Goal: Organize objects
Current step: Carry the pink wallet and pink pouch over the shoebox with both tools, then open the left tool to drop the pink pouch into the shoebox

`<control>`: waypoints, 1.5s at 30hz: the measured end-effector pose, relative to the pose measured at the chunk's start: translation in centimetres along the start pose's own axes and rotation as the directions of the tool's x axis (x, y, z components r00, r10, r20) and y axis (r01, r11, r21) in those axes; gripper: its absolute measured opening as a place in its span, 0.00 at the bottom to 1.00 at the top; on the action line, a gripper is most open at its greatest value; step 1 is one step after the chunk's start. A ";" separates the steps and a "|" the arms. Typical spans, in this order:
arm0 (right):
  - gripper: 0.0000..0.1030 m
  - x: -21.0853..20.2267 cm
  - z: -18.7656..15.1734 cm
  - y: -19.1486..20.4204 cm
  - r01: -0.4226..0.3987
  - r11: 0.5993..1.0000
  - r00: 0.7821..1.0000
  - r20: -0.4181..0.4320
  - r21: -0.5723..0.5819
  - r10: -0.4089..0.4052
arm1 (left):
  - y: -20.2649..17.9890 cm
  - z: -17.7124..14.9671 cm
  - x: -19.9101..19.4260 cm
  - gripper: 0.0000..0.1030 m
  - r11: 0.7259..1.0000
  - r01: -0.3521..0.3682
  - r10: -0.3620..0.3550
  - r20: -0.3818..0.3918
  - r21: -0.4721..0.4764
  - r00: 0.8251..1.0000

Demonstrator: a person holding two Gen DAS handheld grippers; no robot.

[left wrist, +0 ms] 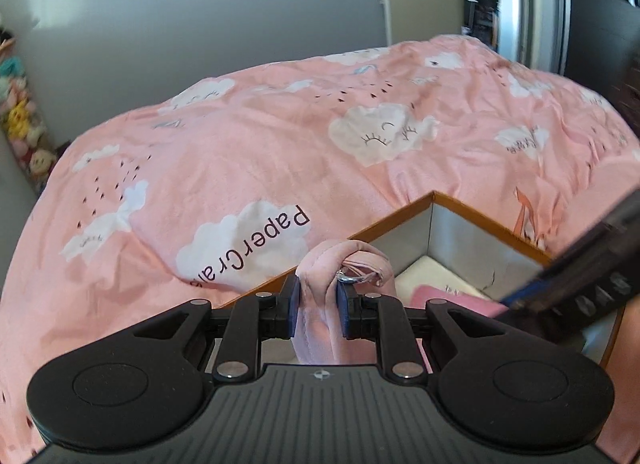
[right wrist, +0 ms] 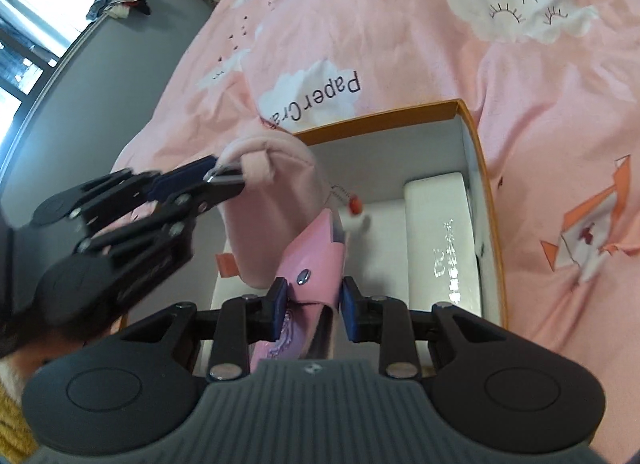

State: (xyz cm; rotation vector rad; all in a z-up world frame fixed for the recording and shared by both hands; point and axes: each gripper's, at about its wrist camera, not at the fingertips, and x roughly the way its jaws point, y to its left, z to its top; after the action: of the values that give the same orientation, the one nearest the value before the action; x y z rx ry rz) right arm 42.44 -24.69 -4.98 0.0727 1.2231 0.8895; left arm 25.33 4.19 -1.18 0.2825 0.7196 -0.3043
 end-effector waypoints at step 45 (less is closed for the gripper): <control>0.29 2.4 1.0 -0.7 0.182 0.978 0.981 -0.050 -0.102 -0.188 | -1.6 0.8 2.4 0.28 0.960 0.068 -0.039 -0.111 0.273 0.993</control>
State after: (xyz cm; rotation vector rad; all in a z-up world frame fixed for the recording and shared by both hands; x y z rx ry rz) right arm 43.75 -23.28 -6.78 -0.1449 1.2179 0.7913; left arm 26.87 2.05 -2.48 0.5480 0.7890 -0.4456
